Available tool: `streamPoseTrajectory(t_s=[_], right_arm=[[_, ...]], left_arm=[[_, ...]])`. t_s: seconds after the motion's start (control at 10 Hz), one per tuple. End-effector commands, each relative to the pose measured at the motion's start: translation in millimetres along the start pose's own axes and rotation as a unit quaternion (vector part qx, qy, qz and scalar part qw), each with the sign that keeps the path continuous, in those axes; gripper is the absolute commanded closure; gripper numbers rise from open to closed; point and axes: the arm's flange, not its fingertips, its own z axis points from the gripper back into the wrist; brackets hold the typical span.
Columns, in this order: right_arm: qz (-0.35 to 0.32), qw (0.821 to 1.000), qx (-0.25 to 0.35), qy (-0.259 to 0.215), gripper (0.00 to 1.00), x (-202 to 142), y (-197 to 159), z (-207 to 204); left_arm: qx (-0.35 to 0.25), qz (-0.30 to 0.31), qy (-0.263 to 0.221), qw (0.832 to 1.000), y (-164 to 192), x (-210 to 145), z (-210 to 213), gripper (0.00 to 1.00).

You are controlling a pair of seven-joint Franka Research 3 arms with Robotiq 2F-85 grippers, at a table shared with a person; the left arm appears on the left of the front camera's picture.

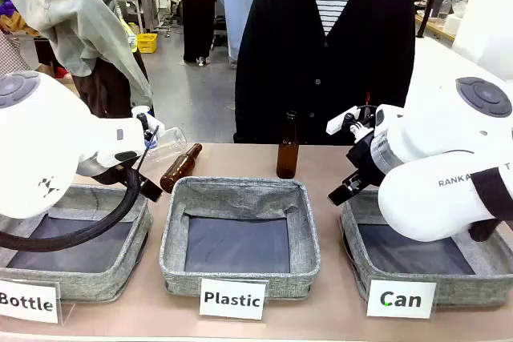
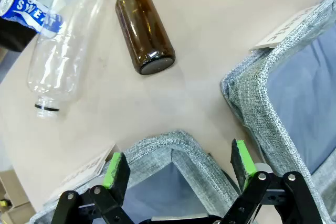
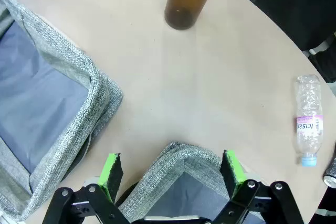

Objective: Sort the can waste into the basket.
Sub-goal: Pick up the can waste from the table and place it in the right Fabric basket.

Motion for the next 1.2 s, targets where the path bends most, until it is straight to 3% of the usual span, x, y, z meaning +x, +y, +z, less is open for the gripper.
streamPoseTrajectory(t_s=[0.0,1.1], right_arm=[[0.000,1.000,0.000,0.000,0.00,0.0,0.0,0.0],[0.000,1.000,0.000,0.000,0.00,0.0,0.0,0.0]], left_arm=[[0.000,0.000,0.000,1.000,0.0,0.0,0.0,0.00],[0.000,0.000,0.000,1.000,0.0,0.0,0.0,0.00]])
